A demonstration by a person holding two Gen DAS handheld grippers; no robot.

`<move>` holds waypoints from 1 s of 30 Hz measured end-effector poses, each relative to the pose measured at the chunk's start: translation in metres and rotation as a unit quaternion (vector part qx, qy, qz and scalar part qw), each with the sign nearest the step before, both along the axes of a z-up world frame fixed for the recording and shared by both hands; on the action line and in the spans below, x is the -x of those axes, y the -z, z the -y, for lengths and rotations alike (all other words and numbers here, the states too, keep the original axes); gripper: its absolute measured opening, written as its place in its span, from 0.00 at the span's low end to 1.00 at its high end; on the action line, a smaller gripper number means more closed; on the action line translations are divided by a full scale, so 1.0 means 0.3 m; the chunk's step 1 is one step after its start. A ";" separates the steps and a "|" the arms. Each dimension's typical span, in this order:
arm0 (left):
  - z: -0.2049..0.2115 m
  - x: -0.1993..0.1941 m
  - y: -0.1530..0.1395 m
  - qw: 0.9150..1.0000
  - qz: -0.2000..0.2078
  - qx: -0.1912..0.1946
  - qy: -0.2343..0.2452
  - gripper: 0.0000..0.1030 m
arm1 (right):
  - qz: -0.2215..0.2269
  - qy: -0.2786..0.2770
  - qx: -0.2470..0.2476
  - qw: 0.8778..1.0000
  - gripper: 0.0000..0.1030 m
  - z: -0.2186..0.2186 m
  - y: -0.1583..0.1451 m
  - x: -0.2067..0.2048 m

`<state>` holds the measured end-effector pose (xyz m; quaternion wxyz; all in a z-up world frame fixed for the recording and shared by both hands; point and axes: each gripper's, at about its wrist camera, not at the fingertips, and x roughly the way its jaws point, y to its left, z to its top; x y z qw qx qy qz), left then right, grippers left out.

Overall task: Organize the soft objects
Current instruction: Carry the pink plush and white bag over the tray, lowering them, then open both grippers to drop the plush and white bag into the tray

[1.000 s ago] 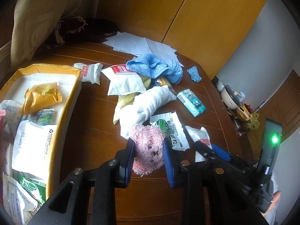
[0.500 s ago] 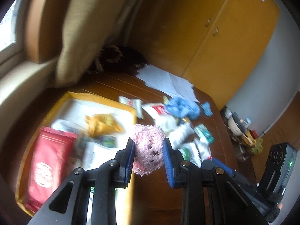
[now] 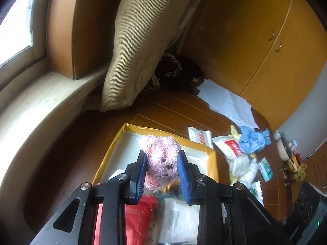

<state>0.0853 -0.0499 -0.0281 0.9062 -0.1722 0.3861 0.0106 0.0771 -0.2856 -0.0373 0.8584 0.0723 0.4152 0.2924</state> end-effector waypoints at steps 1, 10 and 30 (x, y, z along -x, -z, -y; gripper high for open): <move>-0.002 -0.025 0.013 1.000 -0.007 -0.006 -0.001 0.29 | -0.002 -0.002 0.003 1.000 0.47 -0.009 0.011 -0.009; -0.019 -0.138 0.112 0.998 -0.063 -0.027 -0.004 0.37 | 0.024 -0.009 0.020 0.999 0.55 -0.049 0.037 -0.025; 0.243 0.129 -0.004 0.993 -0.016 0.064 0.102 0.63 | 0.047 0.052 -0.100 0.993 0.74 0.361 -0.084 0.118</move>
